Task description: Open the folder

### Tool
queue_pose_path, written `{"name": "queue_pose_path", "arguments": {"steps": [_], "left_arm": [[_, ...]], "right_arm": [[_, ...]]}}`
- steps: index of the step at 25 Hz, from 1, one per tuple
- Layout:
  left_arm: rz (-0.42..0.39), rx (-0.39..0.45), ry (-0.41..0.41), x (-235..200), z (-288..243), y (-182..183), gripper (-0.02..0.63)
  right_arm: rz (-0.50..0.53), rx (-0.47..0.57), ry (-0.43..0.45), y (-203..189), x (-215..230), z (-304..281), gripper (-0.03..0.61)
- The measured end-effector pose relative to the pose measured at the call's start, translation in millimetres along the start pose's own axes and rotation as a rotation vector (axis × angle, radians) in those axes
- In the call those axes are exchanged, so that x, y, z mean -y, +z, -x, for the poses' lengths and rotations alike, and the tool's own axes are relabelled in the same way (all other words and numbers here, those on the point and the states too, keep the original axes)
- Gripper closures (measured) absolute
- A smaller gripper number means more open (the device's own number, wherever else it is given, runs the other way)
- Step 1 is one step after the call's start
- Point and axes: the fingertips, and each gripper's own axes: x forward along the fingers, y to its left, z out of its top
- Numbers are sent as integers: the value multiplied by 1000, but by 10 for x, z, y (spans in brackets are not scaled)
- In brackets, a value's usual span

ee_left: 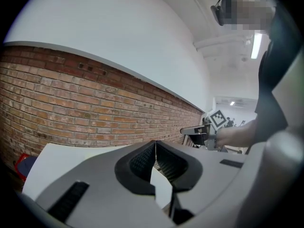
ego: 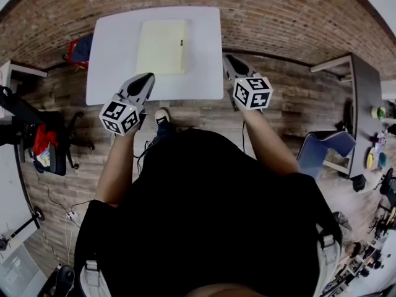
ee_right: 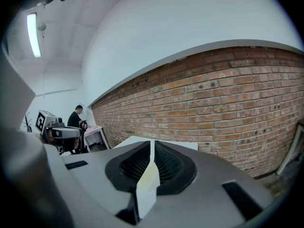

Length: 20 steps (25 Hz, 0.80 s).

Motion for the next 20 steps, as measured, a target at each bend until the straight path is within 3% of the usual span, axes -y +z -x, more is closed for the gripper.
{"name": "queue_pose_path", "arguments": {"steps": [20], "left_arm": [[20,-25,-54,-1062,-57,117,598]], "right_arm": [[-4,-35,-61,163,-230,-801,529]]}}
